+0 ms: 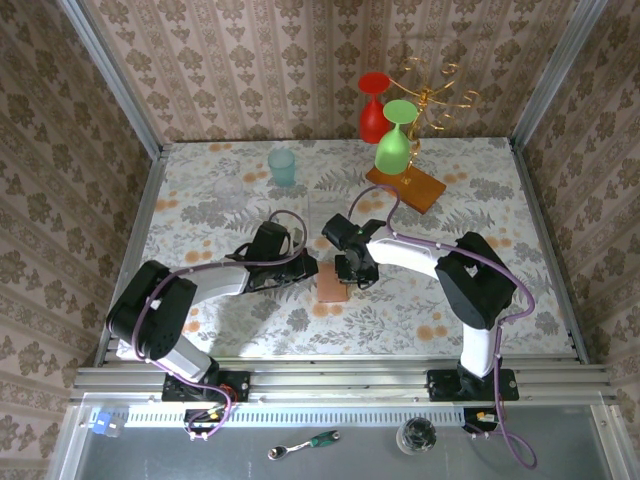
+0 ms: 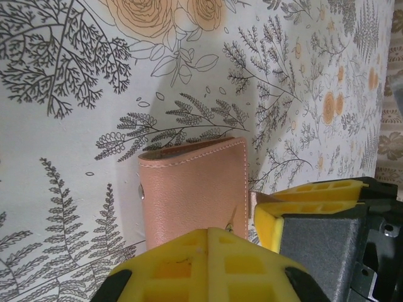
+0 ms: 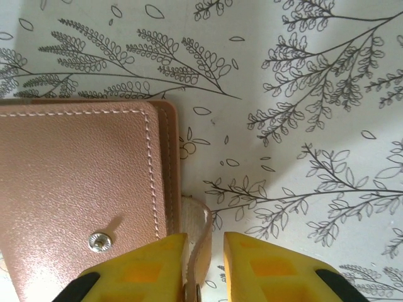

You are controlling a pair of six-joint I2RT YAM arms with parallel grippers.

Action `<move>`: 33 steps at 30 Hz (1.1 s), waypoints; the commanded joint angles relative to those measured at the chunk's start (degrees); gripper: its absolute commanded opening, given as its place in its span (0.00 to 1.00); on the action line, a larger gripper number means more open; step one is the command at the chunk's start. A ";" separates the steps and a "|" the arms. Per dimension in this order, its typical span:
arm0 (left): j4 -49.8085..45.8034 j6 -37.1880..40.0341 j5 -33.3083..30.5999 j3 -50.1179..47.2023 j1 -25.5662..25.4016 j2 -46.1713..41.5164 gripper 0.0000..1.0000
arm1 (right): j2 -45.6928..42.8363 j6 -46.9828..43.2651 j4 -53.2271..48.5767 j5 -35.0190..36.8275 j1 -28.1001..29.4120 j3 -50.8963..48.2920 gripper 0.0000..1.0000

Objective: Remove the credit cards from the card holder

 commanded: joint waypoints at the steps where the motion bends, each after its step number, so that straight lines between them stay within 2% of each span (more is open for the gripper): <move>1: -0.37 0.05 0.33 1.73 -0.31 0.67 0.02 | -0.66 0.86 2.17 -2.28 -0.60 -1.41 0.23; 22: 0.29 -0.30 0.51 1.95 -0.39 1.85 0.02 | -1.51 0.61 7.83 -7.84 -3.06 -5.76 0.18; 33: 0.18 -0.34 0.50 1.94 -0.39 1.68 0.02 | -4.08 0.35 9.38 -7.59 -4.41 -7.52 0.12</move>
